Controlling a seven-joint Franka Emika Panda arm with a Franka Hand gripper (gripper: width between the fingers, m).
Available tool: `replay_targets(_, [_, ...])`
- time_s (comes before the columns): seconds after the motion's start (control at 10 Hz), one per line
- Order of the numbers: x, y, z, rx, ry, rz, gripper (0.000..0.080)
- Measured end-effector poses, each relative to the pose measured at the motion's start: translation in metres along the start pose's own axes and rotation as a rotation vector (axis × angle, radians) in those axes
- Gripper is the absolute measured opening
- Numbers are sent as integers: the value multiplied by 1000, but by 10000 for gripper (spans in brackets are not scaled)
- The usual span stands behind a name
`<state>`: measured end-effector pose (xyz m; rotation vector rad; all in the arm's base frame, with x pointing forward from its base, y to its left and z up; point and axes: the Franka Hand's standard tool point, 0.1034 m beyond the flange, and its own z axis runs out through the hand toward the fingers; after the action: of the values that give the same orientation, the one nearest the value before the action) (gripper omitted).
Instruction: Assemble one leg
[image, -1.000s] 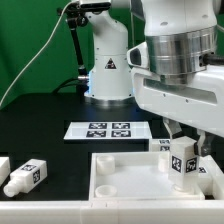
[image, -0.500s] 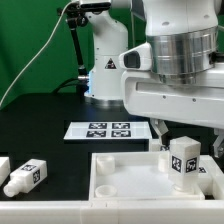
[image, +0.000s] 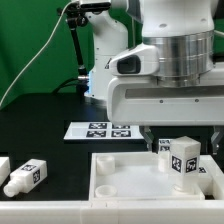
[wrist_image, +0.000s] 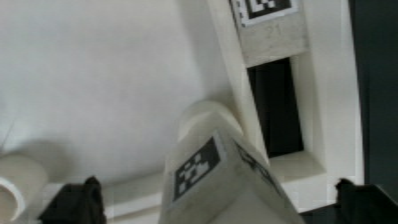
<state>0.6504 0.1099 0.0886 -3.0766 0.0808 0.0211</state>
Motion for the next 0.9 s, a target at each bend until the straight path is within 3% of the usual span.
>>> replay_targets(0.5, [5, 1, -5, -37, 7, -431, 649])
replay_targets(0.7, [5, 1, -5, -36, 9, -441, 649])
replay_targets(0.9, [5, 1, -5, -36, 9, -440, 392])
